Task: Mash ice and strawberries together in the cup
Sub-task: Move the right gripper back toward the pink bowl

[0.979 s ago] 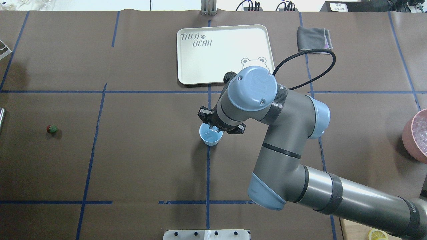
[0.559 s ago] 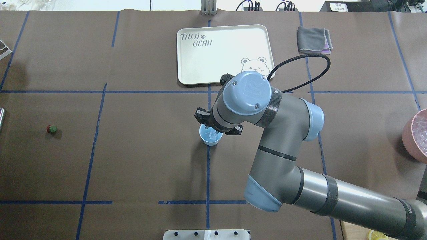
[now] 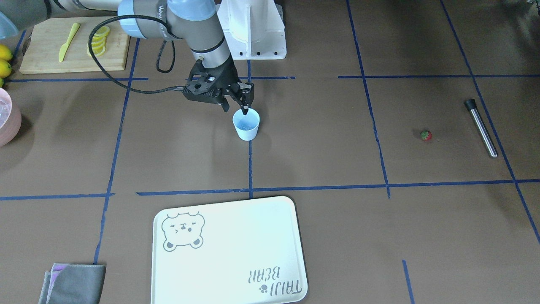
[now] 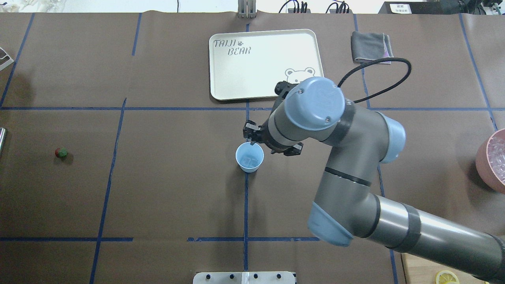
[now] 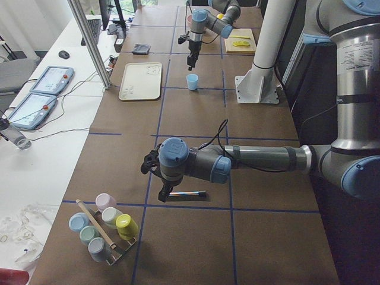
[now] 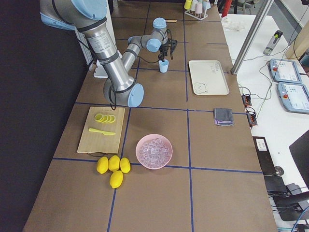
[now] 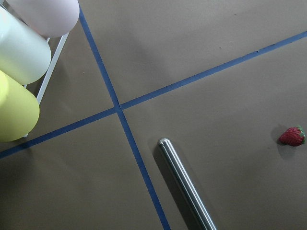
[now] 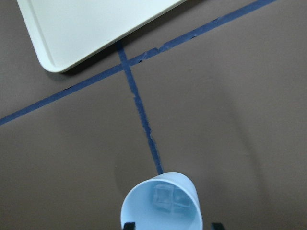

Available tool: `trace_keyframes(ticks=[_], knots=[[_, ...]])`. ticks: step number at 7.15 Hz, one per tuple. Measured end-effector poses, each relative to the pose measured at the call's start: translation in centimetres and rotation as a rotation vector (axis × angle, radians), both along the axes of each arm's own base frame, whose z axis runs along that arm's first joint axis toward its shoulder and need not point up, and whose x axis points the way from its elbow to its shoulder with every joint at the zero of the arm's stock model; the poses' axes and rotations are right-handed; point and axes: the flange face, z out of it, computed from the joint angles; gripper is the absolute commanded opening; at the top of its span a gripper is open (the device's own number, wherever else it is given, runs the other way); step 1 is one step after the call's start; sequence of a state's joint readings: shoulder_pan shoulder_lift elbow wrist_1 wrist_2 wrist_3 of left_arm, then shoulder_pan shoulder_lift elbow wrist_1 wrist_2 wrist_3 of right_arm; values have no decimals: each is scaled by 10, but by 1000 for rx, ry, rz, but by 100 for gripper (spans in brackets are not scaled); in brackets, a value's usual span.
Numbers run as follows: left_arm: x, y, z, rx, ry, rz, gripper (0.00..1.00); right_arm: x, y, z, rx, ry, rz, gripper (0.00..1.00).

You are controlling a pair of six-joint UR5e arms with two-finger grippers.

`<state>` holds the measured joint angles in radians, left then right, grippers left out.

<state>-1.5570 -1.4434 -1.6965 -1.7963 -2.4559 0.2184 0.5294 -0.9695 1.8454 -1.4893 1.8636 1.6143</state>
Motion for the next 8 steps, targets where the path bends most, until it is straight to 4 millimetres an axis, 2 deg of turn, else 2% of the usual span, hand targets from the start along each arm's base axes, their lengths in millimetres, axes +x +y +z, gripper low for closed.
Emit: trace_keyframes(ticks=[1,2,3,4,6,7,8], knots=[[0,0,1,-3,0,0,100,46,-1,35,21,22,-22,62],[0,0,3,-6,0,0,100,103,-3,76,46,55,-58,62],[0,0,5,-10,0,0,100,164,0,121,89,104,-109,72],[0,1,6,-13,0,0,100,227,6,169,158,170,-180,98],[0,1,6,-12,1,0,100,347,14,259,251,266,-318,100],[0,0,6,-12,1,0,100,391,17,301,278,285,-376,100],[0,0,6,-12,1,0,100,420,20,340,300,292,-435,100]])
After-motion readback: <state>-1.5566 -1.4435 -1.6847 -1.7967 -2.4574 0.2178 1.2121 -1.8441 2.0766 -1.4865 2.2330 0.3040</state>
